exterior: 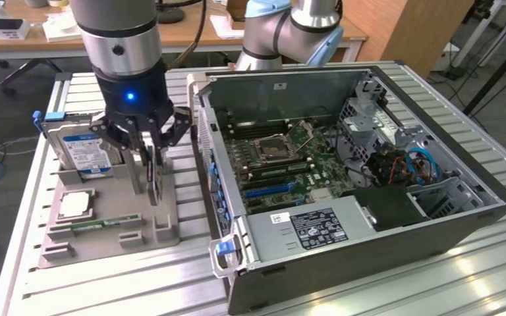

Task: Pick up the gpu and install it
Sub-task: 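Pick up the gpu and move the gpu toward the slot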

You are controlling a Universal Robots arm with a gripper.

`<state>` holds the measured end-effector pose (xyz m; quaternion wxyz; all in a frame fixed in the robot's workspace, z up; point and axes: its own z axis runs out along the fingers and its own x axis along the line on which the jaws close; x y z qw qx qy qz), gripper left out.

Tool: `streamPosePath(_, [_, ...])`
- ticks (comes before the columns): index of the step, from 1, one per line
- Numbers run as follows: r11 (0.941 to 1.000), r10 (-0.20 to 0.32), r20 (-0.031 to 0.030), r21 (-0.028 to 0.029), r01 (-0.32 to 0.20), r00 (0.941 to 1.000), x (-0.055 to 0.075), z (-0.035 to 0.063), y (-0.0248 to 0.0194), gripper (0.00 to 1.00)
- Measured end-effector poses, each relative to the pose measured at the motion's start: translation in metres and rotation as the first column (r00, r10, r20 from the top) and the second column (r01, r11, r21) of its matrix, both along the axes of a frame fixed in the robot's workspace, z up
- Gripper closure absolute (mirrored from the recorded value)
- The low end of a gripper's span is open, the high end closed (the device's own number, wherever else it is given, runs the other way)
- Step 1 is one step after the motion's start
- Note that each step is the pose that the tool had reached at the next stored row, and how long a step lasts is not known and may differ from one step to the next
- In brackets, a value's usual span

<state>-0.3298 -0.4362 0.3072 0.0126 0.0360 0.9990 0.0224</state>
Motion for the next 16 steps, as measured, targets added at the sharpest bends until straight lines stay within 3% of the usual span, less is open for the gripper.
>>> streamPosePath(10, [1.0, 0.005, 0.0, -0.0001, -0.005, 1.0, 0.0, 0.018, 0.0, 0.74])
streamPosePath(16, [1.0, 0.006, 0.0, 0.0, -0.006, 1.0, 0.001, 0.0343, 0.0, 0.74])
